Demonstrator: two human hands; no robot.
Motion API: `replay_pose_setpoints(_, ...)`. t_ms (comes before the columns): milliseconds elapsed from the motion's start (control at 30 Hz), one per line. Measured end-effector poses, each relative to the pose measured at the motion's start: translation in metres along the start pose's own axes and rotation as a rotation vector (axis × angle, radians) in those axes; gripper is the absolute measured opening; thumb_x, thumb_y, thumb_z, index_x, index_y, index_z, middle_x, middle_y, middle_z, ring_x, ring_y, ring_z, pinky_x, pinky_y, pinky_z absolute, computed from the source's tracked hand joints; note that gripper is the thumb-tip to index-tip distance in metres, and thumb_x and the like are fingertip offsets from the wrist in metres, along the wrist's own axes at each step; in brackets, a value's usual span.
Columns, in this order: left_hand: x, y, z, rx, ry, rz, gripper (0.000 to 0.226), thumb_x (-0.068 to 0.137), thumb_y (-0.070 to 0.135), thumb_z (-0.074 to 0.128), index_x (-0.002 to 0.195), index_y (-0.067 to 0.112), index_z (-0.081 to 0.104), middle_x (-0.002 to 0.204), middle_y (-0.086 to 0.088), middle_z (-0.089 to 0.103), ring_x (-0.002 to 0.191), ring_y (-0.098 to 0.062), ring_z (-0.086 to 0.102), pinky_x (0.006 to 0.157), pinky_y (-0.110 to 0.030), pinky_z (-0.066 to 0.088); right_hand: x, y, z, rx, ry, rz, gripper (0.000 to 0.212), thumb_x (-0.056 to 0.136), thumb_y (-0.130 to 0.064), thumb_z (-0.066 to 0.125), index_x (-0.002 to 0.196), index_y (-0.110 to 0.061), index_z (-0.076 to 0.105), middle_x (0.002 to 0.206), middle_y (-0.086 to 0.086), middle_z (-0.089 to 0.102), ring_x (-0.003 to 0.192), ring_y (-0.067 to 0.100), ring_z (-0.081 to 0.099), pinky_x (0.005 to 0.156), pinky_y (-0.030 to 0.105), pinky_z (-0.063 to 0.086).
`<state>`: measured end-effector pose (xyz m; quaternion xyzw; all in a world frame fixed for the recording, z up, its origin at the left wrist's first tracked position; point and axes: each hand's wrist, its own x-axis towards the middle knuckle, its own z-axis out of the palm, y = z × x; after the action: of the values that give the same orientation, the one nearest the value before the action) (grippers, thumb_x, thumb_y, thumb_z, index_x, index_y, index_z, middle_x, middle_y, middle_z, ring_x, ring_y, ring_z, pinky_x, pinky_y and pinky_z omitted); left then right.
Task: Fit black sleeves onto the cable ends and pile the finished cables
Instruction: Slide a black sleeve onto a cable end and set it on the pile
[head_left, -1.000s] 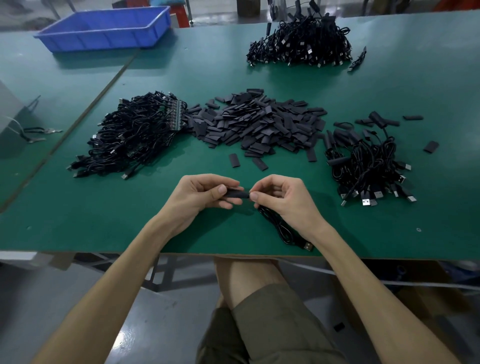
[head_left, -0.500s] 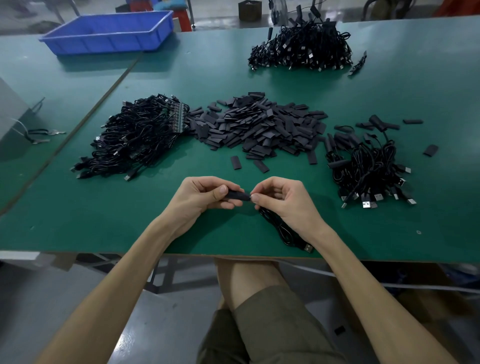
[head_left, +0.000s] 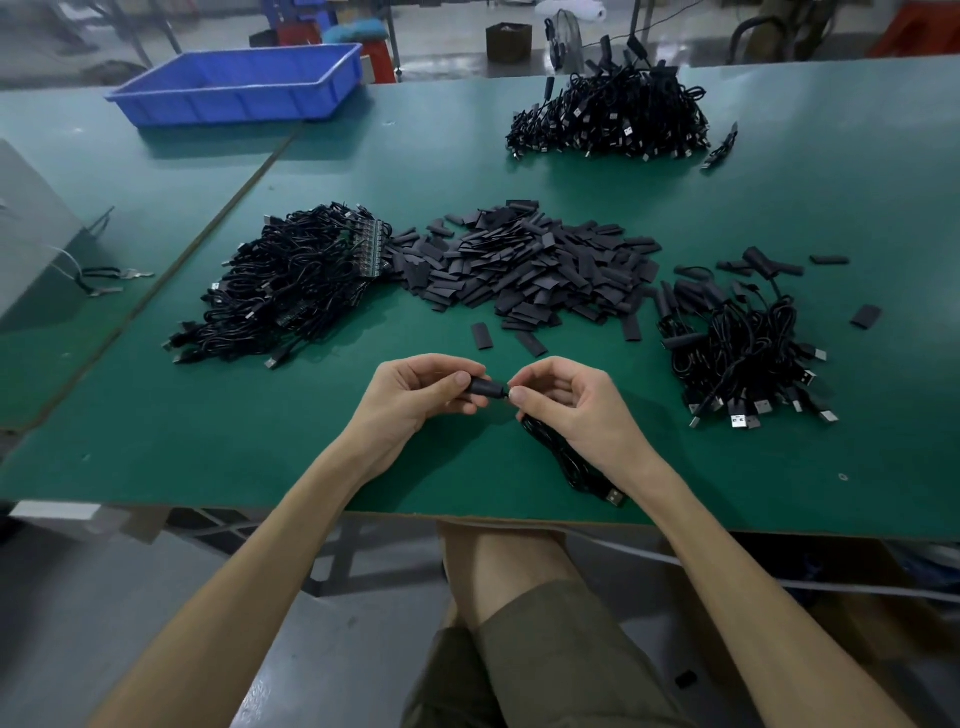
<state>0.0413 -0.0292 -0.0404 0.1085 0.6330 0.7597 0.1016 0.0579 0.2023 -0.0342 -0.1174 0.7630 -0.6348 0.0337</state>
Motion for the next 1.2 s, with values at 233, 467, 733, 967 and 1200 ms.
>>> replay_pose_setpoints(233, 0.001, -0.004, 0.001, 0.087, 0.028, 0.015, 0.019, 0.093, 0.011, 0.070, 0.111, 0.007, 0.075, 0.099, -0.022, 0.075, 0.081, -0.024, 0.072, 0.074, -0.026, 0.058, 0.001, -0.020, -0.015, -0.244, 0.016, -0.041, 0.014, 0.090, -0.010, 0.078, 0.103, -0.016, 0.078, 0.090, -0.004, 0.075, 0.085, 0.013, 0.068, 0.082, 0.027, 0.055)
replay_pose_setpoints(467, 0.000, -0.006, 0.005, 0.182, 0.030, 0.021, 0.015, 0.096, 0.009, 0.066, 0.106, 0.008, 0.077, 0.096, -0.017, 0.075, 0.077, -0.021, 0.070, 0.071, -0.024, 0.057, 0.021, -0.051, -0.109, -0.646, 0.321, -0.076, 0.017, 0.096, -0.011, 0.071, 0.112, -0.013, 0.076, 0.095, -0.002, 0.071, 0.080, -0.001, 0.061, 0.074, 0.006, 0.042)
replay_pose_setpoints(733, -0.002, -0.006, 0.009, 0.257, 0.033, 0.021, 0.015, 0.098, 0.008, 0.063, 0.104, 0.009, 0.077, 0.092, -0.014, 0.075, 0.075, -0.020, 0.070, 0.069, -0.024, 0.057, 0.022, 0.000, -0.156, -1.004, 0.440, 0.105, 0.032, 0.106, -0.009, 0.050, 0.135, -0.008, 0.062, 0.126, 0.016, 0.055, 0.123, 0.032, 0.049, 0.107, 0.046, 0.045)
replay_pose_setpoints(967, -0.003, -0.005, 0.012, 0.333, 0.038, 0.014, 0.016, 0.099, 0.006, 0.061, 0.104, 0.010, 0.076, 0.091, -0.013, 0.075, 0.075, -0.021, 0.069, 0.069, -0.025, 0.056, 0.022, 0.000, -0.144, -1.023, 0.498, 0.076, 0.043, 0.106, -0.025, 0.054, 0.140, 0.000, 0.059, 0.137, 0.019, 0.053, 0.132, 0.034, 0.041, 0.113, 0.048, 0.031)
replay_pose_setpoints(1200, -0.005, 0.000, 0.021, 0.472, 0.042, 0.044, 0.021, 0.098, 0.002, 0.062, 0.113, 0.013, 0.072, 0.103, -0.010, 0.073, 0.084, -0.021, 0.072, 0.067, -0.024, 0.056, 0.016, -0.012, -0.062, -0.868, 0.179, -0.089, 0.067, 0.101, -0.044, 0.052, 0.160, -0.018, 0.033, 0.155, 0.001, 0.040, 0.146, 0.014, 0.025, 0.118, 0.029, 0.014)
